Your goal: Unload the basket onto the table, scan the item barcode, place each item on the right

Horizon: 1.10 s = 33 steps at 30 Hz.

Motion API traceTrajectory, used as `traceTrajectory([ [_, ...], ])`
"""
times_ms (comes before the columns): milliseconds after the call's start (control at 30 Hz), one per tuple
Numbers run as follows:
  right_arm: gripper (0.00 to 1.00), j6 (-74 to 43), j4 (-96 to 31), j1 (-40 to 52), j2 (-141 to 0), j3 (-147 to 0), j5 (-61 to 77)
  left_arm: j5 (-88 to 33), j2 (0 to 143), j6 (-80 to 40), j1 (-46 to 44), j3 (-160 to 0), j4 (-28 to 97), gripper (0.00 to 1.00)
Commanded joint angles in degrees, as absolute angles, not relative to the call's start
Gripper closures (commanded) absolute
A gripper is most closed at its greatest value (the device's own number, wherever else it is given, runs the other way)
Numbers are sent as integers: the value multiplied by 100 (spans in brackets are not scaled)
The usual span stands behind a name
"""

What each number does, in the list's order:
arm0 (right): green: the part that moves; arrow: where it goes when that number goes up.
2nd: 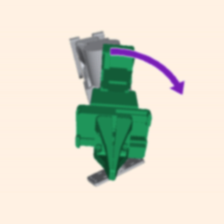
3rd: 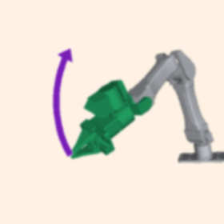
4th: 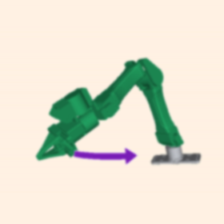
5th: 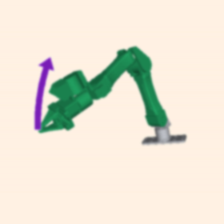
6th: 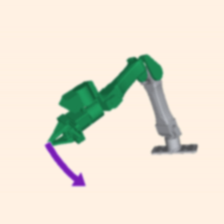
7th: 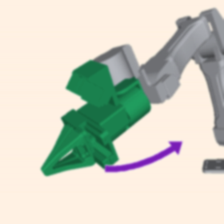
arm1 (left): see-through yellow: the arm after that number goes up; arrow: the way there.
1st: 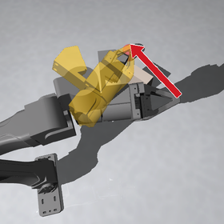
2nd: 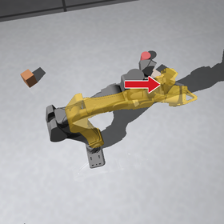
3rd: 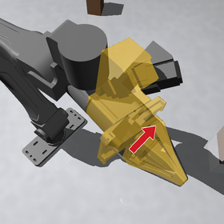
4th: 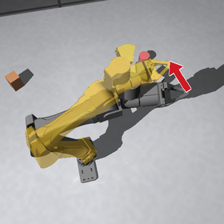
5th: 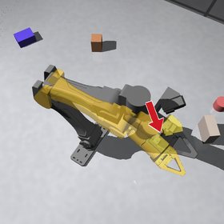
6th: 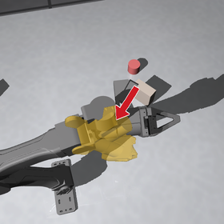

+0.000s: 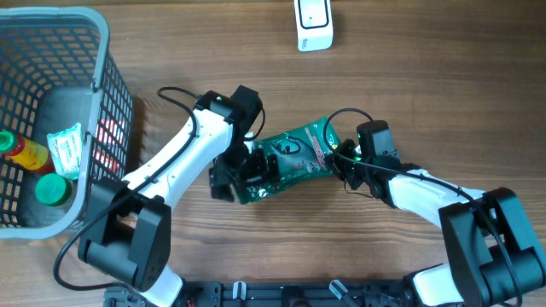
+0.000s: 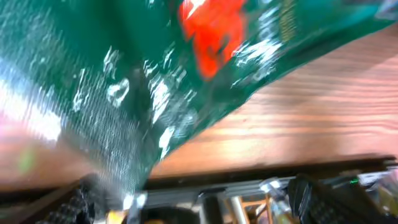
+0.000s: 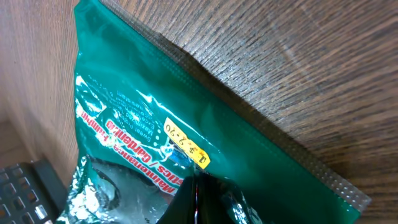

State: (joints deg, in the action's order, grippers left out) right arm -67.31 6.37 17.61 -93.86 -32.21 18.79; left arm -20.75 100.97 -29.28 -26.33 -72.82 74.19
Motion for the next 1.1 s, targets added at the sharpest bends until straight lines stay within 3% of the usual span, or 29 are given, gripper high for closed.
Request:
traceTrajectory([
  [0, 95, -6858, 510, 1765, -9636, -3190, 1459, -1203, 10014, -2873, -2471, -7933, 8034, 0],
  [267, 95, -6711, 504, 1662, -9561, -3194, 1485, -1057, 9467, -2873, -2458, -9736, 8007, 0],
  [567, 92, -5481, 196, 965, -8659, -3194, 1702, -650, 9118, -2873, -2458, -9776, 7601, 0],
  [667, 77, -5000, 34, 967, -8211, -3194, 1874, -631, 8991, -2873, -2458, -9773, 7286, 0],
  [833, 42, -4504, -650, 967, -7146, -3194, 1874, -292, 8541, -2871, -2458, -9776, 6901, 0],
  [1000, 23, -4414, -1457, 967, -6189, -3194, 1872, -290, 8187, -2869, -2458, -9773, 6871, 0],
  [1067, 1, -4305, -1782, 967, -5867, -3194, 1870, -290, 8073, -2869, -2456, -9776, 6838, 0],
])
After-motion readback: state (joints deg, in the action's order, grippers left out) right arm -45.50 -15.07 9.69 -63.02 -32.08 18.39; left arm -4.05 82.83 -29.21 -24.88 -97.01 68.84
